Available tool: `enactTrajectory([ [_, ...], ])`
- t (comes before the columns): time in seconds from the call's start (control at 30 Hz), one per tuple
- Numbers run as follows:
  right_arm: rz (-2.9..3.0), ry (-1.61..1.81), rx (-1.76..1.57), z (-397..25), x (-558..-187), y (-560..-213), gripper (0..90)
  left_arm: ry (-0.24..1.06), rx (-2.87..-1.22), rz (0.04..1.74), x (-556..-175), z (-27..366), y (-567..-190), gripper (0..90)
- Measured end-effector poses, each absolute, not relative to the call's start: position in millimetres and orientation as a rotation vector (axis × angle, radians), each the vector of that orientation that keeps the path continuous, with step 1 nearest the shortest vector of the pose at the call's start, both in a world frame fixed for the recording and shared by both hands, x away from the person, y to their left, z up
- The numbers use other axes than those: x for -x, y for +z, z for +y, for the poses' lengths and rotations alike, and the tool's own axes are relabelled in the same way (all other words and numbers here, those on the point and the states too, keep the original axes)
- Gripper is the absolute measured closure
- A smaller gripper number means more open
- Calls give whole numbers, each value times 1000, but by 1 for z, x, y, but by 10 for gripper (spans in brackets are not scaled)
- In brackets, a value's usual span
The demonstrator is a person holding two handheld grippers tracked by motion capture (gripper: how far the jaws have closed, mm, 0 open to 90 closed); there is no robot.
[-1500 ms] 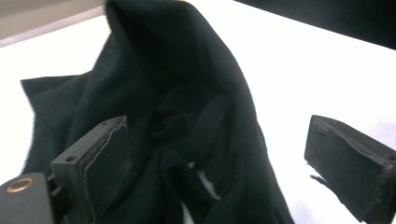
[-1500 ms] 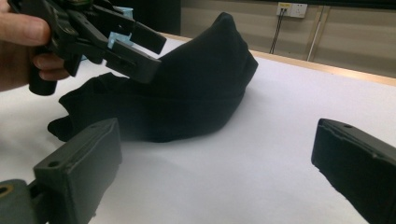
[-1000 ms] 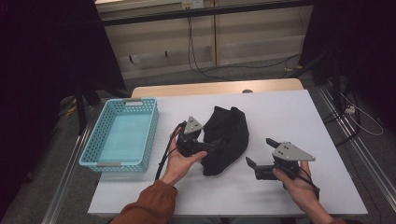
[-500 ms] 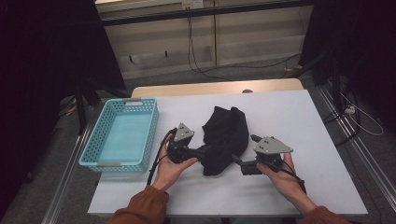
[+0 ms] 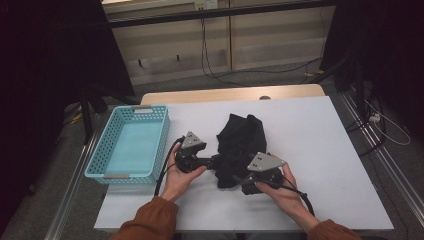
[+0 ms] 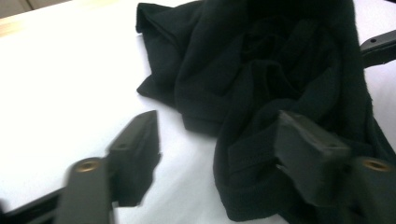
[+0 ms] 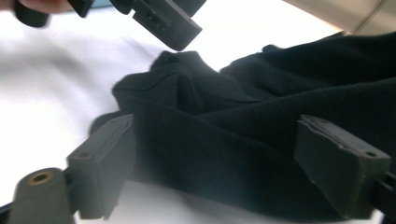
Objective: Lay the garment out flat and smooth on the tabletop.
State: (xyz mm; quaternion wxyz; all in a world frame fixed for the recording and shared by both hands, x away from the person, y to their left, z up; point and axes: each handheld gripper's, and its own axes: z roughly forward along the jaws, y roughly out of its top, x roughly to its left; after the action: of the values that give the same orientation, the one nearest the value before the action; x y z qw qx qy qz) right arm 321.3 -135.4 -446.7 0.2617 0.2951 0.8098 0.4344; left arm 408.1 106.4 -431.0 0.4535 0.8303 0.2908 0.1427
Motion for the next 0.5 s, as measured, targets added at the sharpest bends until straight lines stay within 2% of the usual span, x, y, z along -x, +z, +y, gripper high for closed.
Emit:
enactTrajectory([
  [0.07, 2209, 1178, -792, -134, -322, -447, 189, 350, -2049, 714, -409, 106, -431, 353],
  [0.23, 2259, 1158, -758, -126, -322, -452, 206, 314, -2087, 682, -406, 100, -437, 436],
  [0.4, 2274, 1192, -758, -125, -327, -453, 224, 249, -2152, 657, -406, 90, -447, 453],
  [0.47, 2306, 1218, -774, -124, -329, -455, 212, 205, -2178, 660, -408, 87, -452, 511],
  [0.5, 2318, 1186, -762, -122, -329, -457, 245, 190, -2184, 657, -409, 87, -453, 562],
])
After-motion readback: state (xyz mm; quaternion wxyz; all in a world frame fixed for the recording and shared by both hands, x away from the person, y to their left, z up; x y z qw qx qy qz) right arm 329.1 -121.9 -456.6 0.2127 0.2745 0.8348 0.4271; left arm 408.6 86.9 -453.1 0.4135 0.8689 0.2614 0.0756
